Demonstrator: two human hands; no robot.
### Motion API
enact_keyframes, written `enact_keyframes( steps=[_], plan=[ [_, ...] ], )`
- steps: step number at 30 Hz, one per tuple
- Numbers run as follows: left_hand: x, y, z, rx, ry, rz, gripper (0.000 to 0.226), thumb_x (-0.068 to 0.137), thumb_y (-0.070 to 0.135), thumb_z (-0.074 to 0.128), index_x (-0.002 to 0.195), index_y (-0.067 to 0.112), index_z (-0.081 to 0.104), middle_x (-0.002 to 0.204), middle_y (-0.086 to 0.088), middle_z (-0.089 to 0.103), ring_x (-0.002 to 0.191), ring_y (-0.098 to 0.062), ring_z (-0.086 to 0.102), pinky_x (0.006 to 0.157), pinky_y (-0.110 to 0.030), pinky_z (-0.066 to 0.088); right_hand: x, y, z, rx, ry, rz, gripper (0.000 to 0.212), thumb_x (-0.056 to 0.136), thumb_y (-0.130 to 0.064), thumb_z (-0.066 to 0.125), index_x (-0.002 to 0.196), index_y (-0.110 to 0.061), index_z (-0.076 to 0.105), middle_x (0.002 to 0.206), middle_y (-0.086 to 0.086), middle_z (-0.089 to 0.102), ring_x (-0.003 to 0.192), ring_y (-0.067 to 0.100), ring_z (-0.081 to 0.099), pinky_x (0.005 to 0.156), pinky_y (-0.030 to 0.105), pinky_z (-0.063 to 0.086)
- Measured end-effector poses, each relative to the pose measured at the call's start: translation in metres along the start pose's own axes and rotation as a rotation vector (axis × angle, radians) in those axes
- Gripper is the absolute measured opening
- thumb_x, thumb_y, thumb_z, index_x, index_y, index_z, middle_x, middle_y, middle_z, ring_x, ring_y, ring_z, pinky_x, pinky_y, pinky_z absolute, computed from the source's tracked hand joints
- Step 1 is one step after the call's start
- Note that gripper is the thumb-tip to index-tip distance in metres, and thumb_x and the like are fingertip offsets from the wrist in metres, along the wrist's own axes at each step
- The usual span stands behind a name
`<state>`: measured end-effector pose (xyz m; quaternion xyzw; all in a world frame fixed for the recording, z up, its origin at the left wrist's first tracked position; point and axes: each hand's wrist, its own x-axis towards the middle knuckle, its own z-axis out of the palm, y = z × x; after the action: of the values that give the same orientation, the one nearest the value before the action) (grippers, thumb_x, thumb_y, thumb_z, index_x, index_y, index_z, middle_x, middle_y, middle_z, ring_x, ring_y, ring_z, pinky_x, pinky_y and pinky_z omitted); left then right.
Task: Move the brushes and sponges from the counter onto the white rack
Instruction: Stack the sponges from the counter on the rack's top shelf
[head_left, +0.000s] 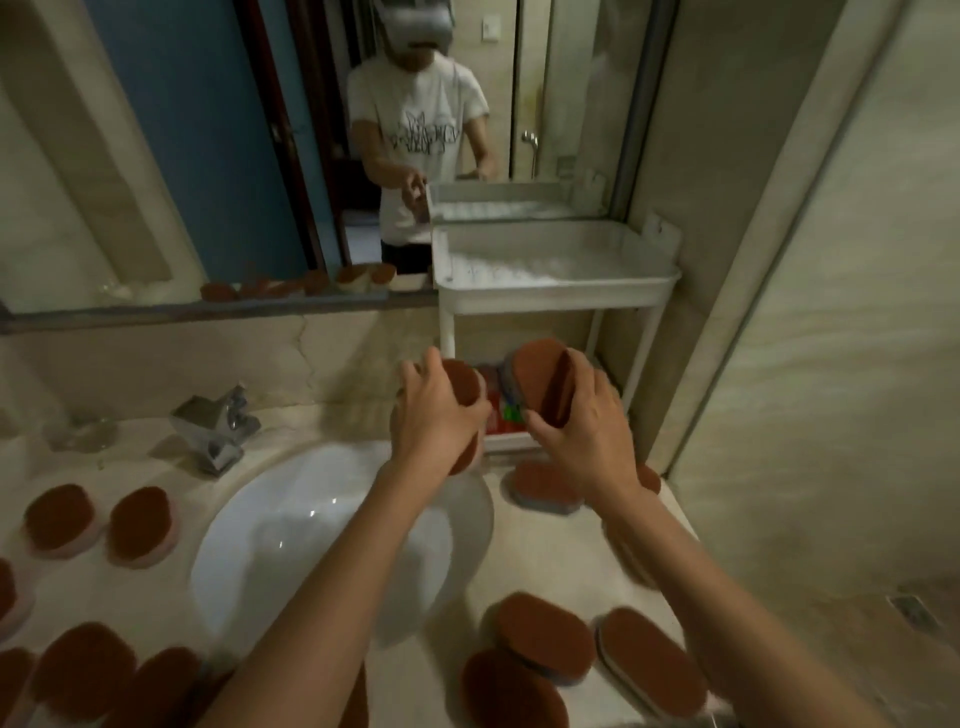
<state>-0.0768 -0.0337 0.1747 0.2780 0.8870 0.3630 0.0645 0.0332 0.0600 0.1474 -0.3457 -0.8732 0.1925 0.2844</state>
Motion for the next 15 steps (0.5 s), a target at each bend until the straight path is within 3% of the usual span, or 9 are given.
enact_keyframes(
  steps=[5, 8, 12, 15],
  plan=[
    [0.045, 0.062, -0.029, -0.026, 0.151, 0.145, 0.059, 0.088, 0.048, 0.053, 0.136, 0.019, 0.035, 0.135, -0.011, 0.039, 0.122, -0.034, 0.047, 0.094, -0.041, 0.043, 0.066, -0.015, -0.043, 0.144, 0.155, -0.05, 0.076, 0.081, -0.037, 0.067, 0.142, -0.019, 0.026, 0.139, 0.007, 0.044, 0.123, 0.025, 0.048, 0.099, 0.035, 0.044],
    [0.078, 0.093, -0.037, -0.049, 0.175, 0.189, 0.06, 0.088, 0.046, 0.053, 0.138, 0.019, 0.034, 0.138, -0.01, 0.039, 0.126, -0.031, 0.045, 0.099, -0.041, 0.04, 0.111, -0.018, -0.063, 0.184, 0.176, -0.025, 0.066, 0.083, -0.038, 0.066, 0.135, -0.017, 0.031, 0.131, 0.009, 0.048, 0.114, 0.026, 0.053, 0.086, 0.031, 0.045],
    [0.128, 0.118, -0.031, 0.018, 0.129, 0.174, 0.059, 0.089, 0.048, 0.049, 0.139, 0.018, 0.038, 0.14, -0.01, 0.041, 0.128, -0.032, 0.044, 0.102, -0.04, 0.038, 0.164, -0.014, -0.062, 0.106, 0.129, 0.091, 0.058, 0.084, -0.039, 0.063, 0.128, -0.011, 0.037, 0.126, 0.016, 0.051, 0.108, 0.035, 0.056, 0.082, 0.037, 0.046],
    [0.163, 0.121, -0.016, 0.069, 0.087, 0.131, 0.058, 0.088, 0.046, 0.05, 0.137, 0.017, 0.04, 0.142, -0.012, 0.039, 0.131, -0.034, 0.041, 0.105, -0.045, 0.039, 0.192, -0.009, -0.051, 0.061, 0.064, 0.145, 0.056, 0.084, -0.039, 0.063, 0.127, -0.01, 0.041, 0.127, 0.016, 0.051, 0.111, 0.036, 0.056, 0.088, 0.04, 0.047]
  ],
)
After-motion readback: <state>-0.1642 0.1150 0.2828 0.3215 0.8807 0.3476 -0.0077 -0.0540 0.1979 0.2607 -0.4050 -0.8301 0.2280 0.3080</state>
